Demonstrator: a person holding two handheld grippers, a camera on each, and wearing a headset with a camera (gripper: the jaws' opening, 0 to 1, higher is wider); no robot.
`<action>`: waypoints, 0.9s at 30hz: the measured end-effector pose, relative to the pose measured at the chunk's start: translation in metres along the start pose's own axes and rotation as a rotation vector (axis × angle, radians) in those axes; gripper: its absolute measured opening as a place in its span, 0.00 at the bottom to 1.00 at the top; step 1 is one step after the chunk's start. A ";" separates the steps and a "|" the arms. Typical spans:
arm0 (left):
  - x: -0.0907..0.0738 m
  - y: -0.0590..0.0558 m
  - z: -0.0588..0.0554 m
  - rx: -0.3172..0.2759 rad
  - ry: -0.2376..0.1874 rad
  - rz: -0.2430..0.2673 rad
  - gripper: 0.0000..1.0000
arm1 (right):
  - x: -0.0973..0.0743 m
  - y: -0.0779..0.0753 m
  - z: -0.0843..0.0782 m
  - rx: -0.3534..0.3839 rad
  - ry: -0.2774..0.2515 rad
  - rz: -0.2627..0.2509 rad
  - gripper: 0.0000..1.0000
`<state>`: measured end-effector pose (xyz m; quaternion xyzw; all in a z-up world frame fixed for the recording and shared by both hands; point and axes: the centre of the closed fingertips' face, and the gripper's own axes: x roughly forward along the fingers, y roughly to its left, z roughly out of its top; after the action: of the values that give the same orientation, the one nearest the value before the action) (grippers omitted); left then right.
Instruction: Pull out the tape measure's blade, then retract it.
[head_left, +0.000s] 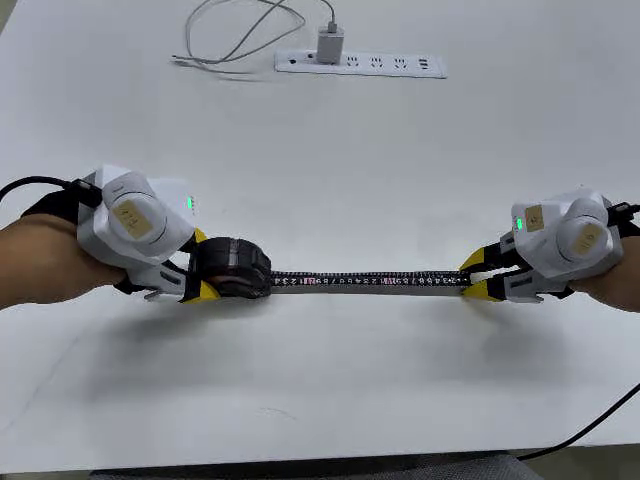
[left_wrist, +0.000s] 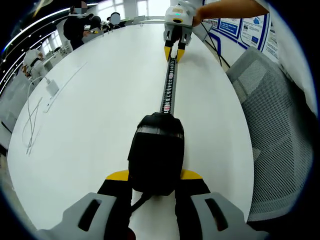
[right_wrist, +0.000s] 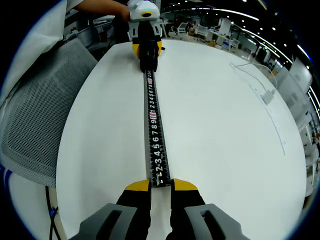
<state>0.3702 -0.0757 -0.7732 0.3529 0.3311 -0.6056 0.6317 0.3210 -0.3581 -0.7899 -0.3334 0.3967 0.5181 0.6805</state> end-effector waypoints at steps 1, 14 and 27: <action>0.000 0.000 0.000 0.001 -0.002 0.004 0.28 | 0.000 0.000 0.000 0.000 0.001 -0.001 0.11; -0.001 0.000 0.001 0.005 -0.001 0.007 0.29 | -0.001 0.000 -0.002 0.031 0.014 -0.002 0.12; -0.001 0.000 0.000 0.030 0.005 0.014 0.37 | -0.001 0.001 0.001 0.068 0.005 0.001 0.20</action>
<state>0.3705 -0.0752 -0.7724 0.3662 0.3213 -0.6051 0.6297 0.3199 -0.3572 -0.7882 -0.3112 0.4158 0.5038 0.6903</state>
